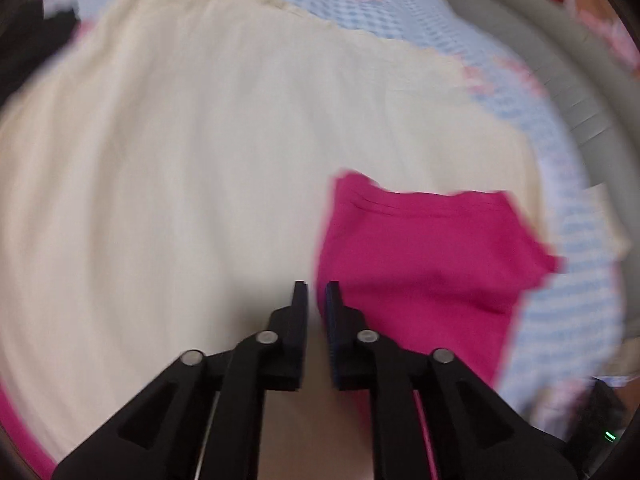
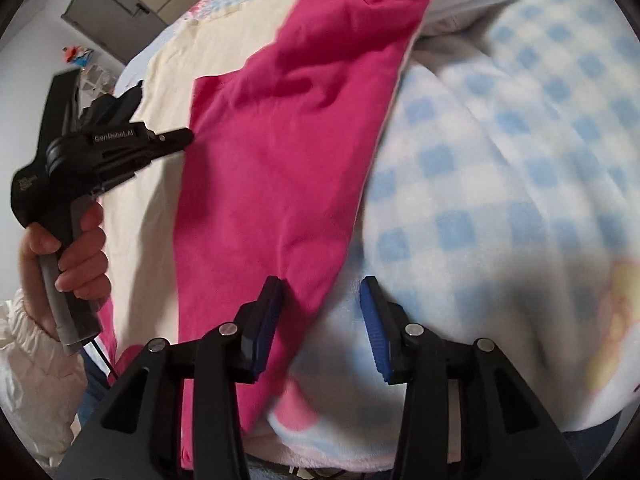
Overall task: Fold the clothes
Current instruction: 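Grasp the pink sleeve edge with the left gripper and straighten it on the body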
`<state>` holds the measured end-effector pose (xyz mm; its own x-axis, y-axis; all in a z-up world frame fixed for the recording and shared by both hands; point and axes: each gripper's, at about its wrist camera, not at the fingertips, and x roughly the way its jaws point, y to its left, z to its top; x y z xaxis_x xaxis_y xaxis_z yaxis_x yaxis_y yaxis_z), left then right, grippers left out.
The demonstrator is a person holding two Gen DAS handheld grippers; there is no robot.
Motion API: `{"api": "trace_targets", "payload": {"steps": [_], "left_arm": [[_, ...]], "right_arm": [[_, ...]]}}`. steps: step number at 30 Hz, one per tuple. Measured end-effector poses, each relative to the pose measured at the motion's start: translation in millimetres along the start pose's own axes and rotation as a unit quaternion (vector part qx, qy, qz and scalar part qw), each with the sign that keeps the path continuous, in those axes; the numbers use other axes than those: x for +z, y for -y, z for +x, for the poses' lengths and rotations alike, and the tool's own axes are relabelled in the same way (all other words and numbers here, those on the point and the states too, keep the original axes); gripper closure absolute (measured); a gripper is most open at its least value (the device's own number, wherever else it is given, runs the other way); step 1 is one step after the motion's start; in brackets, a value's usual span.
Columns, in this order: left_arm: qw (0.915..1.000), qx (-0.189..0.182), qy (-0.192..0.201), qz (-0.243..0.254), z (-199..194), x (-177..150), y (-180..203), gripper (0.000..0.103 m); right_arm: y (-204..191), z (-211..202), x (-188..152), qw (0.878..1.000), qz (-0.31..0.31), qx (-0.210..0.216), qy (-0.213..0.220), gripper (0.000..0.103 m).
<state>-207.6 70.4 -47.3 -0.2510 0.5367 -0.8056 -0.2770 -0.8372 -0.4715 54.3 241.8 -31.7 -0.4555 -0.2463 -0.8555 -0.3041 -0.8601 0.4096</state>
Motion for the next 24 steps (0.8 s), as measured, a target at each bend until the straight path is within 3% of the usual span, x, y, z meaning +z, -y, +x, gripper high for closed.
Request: {"api": "trace_targets", "payload": {"steps": [2,7,10,13,19,22,24], "left_arm": [[0.9991,-0.037,0.008,0.018,-10.6,-12.3,5.3,0.079],[0.9957,-0.047,-0.008,0.080,-4.6,-25.2,35.9,0.079],[0.9946,-0.060,-0.028,0.081,12.0,-27.0,42.8,0.079],[0.9950,-0.046,-0.048,0.075,40.8,-24.9,54.0,0.079],[0.9981,0.008,-0.016,0.059,40.3,-7.8,45.4,0.080],[0.9996,0.002,0.019,0.022,17.2,9.2,26.5,0.080],[0.9988,-0.011,0.047,0.013,2.5,20.2,22.5,0.078]], "right_arm": [[1.5,-13.5,5.9,1.000,-0.010,0.000,0.018,0.062],[15.5,-43.6,55.6,0.995,0.005,-0.015,0.097,0.062],[18.5,-39.0,92.0,0.994,0.003,-0.032,0.107,0.062],[21.9,-9.3,119.8,0.994,0.009,-0.084,0.066,0.062],[47.7,-9.3,125.1,0.986,0.054,-0.122,0.096,0.062],[67.8,-24.3,118.9,0.979,0.081,-0.150,0.109,0.065],[83.4,-41.1,110.5,0.982,0.109,-0.121,0.092,0.067]]}}
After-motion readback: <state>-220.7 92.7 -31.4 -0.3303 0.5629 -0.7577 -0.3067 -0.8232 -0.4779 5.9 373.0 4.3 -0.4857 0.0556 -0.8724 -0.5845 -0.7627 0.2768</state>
